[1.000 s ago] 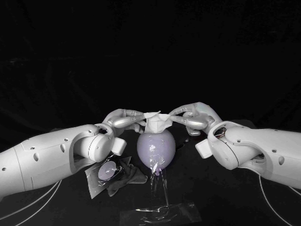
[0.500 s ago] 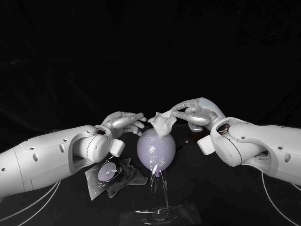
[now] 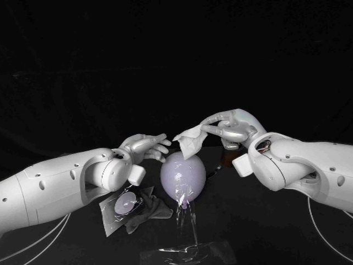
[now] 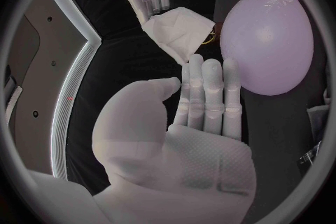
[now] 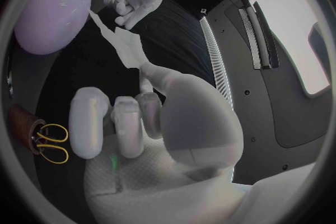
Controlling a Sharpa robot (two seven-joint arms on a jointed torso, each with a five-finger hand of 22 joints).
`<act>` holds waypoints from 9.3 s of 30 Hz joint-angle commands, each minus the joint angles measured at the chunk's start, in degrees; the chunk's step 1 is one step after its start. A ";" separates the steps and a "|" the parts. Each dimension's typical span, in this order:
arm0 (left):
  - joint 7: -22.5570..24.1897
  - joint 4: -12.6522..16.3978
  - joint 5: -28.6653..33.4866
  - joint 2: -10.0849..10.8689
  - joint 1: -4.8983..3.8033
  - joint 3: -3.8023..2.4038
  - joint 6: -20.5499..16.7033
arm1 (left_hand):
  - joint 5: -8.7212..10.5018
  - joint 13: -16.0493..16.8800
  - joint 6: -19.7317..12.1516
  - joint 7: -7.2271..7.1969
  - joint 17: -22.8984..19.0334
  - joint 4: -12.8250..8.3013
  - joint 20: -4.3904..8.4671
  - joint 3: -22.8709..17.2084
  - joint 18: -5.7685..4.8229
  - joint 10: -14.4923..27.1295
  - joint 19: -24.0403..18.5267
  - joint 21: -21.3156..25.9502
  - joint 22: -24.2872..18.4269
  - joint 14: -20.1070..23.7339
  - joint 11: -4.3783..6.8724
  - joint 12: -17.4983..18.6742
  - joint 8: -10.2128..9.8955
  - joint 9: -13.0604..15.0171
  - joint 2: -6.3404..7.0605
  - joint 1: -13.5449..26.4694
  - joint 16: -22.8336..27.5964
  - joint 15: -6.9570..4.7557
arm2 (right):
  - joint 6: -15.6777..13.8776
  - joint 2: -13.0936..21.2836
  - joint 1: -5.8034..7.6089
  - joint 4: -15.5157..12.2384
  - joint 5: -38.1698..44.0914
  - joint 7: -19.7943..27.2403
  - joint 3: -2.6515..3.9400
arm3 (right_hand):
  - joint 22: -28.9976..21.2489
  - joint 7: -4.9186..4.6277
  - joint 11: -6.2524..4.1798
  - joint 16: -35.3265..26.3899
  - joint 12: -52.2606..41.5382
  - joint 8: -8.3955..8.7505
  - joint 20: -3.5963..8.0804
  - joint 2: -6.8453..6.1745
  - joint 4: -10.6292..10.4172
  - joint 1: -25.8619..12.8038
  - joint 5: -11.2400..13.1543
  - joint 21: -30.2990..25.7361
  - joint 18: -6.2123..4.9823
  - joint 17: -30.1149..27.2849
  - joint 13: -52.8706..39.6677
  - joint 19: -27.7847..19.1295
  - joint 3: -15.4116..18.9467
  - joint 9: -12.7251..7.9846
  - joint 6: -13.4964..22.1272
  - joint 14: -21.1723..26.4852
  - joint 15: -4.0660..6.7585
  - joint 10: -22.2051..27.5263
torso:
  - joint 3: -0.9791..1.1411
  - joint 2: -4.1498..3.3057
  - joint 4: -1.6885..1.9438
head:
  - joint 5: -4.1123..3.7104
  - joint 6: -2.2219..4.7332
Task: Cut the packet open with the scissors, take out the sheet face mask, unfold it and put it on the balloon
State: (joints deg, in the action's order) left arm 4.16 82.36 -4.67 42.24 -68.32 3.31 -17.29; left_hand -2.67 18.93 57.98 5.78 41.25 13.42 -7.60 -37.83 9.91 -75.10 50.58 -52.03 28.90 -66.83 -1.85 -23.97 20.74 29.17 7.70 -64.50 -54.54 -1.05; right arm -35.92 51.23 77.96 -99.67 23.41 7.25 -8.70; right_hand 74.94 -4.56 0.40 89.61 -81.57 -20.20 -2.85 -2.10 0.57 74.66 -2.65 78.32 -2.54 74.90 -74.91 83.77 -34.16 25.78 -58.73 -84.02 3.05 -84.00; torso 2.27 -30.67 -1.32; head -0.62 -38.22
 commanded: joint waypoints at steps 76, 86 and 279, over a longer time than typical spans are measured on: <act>13.11 -2.17 -37.11 -5.78 -0.06 -0.14 -6.29 | -0.19 -15.16 -18.77 9.47 -30.46 -4.77 -9.06 30.13 -2.97 28.03 -18.52 41.76 -25.40 28.52 -11.70 17.21 -9.88 -11.10 -5.23 -36.68 43.55 13.30 | 4.46 -6.37 1.62 4.20 6.24 -7.76 0.03 | 10.49 0.02 -0.27 0.39 -0.38 -1.71 -0.02 0.43 0.53 -0.41 -0.14 -0.27 -0.08 15.10 -8.94 0.80 -0.85 4.42 -0.20 -5.98 0.32 -1.92 | 0.03 -0.01 0.00 | 0.15 0.67; 14.80 -1.74 -33.76 -5.37 -0.05 -0.14 -7.03 | -0.19 -15.33 -15.65 9.12 -30.86 -3.89 -9.07 20.56 -3.16 25.36 -17.07 42.28 -25.48 23.42 -10.92 17.72 -9.75 -12.18 -4.83 -33.22 44.19 12.62 | 4.66 -6.44 1.63 4.90 6.17 -8.03 0.03 | 10.49 0.02 -0.27 0.39 -0.38 -1.71 -0.02 0.43 0.53 -0.41 -0.14 -0.27 -0.08 15.10 -8.94 0.80 -0.85 4.42 -0.20 -5.98 0.32 -1.92 | 0.00 -0.04 -0.05 | 0.00 0.80; 20.00 -1.58 -26.89 -5.30 0.33 -0.15 -5.99 | -0.21 -15.99 -30.91 8.50 -36.46 3.44 -9.05 41.61 -3.15 44.72 -31.07 49.38 -26.33 46.35 -10.58 20.95 -14.67 -18.98 1.63 -28.45 52.12 14.09 | 9.87 -9.26 5.89 8.05 44.16 -27.33 0.02 | 11.22 0.12 -0.36 0.39 -0.72 -2.34 0.03 0.00 1.43 -1.32 -0.14 1.53 0.31 15.10 -9.27 1.68 -1.76 5.06 -0.17 -5.98 0.39 -2.20 | -0.02 0.14 -0.07 | -0.86 3.37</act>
State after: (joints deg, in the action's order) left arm 25.08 80.88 -29.31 37.13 -67.95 3.24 -20.83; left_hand -2.85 2.98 27.42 8.93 4.83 16.86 -16.48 3.48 5.66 -30.40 19.76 -2.72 2.56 -20.77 -12.18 -3.13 6.22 10.24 9.26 -92.54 -2.65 13.20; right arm -28.48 42.14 83.79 -91.80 61.52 -16.62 -8.70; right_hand 74.92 -4.48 0.31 89.79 -82.03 -20.86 -2.88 -2.12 1.92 73.72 -2.65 79.71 -2.49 74.90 -74.95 83.54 -35.67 25.78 -58.35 -83.91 2.94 -83.91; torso 2.17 -30.44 -1.36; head -1.40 -34.98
